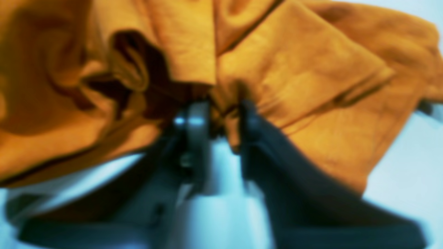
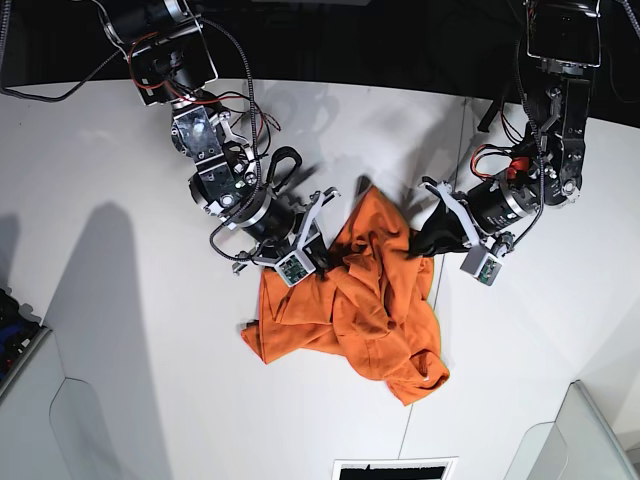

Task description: Layout the t-shirt on the table in an organized manner, then fold the t-shirt properly

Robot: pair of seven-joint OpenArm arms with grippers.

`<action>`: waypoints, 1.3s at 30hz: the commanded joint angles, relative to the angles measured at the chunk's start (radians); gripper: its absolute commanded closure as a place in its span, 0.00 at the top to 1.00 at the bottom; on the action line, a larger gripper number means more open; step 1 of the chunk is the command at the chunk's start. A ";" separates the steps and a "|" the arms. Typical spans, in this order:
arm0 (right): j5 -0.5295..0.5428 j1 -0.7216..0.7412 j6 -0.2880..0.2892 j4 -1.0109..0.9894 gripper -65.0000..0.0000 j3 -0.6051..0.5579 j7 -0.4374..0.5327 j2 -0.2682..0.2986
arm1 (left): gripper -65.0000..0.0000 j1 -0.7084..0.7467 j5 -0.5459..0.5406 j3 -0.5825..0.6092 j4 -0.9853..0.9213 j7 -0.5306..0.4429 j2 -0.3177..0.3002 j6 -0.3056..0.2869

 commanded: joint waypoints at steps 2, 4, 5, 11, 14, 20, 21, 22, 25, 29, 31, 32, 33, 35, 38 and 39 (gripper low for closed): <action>-0.021 0.037 -0.005 0.007 0.00 0.003 0.012 0.000 | 0.00 -0.014 -0.020 -0.006 0.017 -0.023 -0.011 -0.011; -0.050 0.063 -0.005 0.011 0.00 0.004 0.011 0.000 | 0.00 -0.014 -0.010 -0.006 0.017 -0.023 -0.011 -0.011; -0.049 0.076 -0.005 0.014 0.00 0.008 0.011 0.000 | 0.00 -0.014 0.002 -0.006 0.017 -0.023 -0.011 -0.011; -0.044 0.108 -0.004 0.129 0.00 0.098 0.005 0.000 | 0.00 -0.021 0.013 -0.080 0.017 -0.032 -0.012 -0.010; -0.043 0.107 0.010 0.220 0.00 0.166 -0.028 0.000 | 0.00 -0.038 -0.024 -0.175 0.018 -0.030 -0.013 -0.011; 0.061 0.105 0.016 0.383 0.00 0.317 -0.180 0.006 | 0.00 -0.047 -0.155 -0.316 0.049 -0.026 -0.066 -0.061; 0.076 0.101 0.021 0.404 0.00 0.344 -0.188 0.009 | 0.00 -0.047 -0.171 -0.328 0.068 -0.026 -0.080 -0.061; 0.093 0.095 0.039 0.423 0.00 0.371 -0.188 0.018 | 0.00 -0.047 -0.186 -0.338 0.093 -0.023 -0.093 -0.061; 0.158 0.069 0.105 0.468 0.00 0.442 -0.195 0.046 | 0.00 -0.047 -0.248 -0.351 0.203 0.040 -0.133 -0.061; 0.227 0.001 0.142 0.517 0.00 0.531 -0.203 0.075 | 0.00 -0.027 -0.403 -0.351 0.356 0.212 -0.164 -0.061; 0.263 -0.045 0.170 0.527 0.00 0.573 -0.210 0.086 | 0.00 0.009 -0.455 -0.351 0.412 0.240 -0.163 -0.061; 0.284 -0.068 0.188 0.527 0.00 0.592 -0.213 0.086 | 0.00 0.029 -0.478 -0.348 0.432 0.239 -0.162 -0.061; 0.302 -0.091 0.200 0.526 0.00 0.607 -0.217 0.086 | 0.00 0.048 -0.498 -0.341 0.447 0.240 -0.158 -0.061; 0.342 -0.137 0.204 0.526 0.00 0.618 -0.221 0.086 | 0.00 0.075 -0.523 -0.314 0.472 0.239 -0.147 -0.061; 0.394 -0.206 0.206 0.526 0.00 0.618 -0.221 0.084 | 0.00 0.074 -0.519 -0.252 0.507 0.213 -0.121 -0.061; 0.407 -0.226 0.207 0.526 0.00 0.618 -0.221 0.080 | 0.00 0.067 -0.506 -0.239 0.518 0.198 -0.107 -0.061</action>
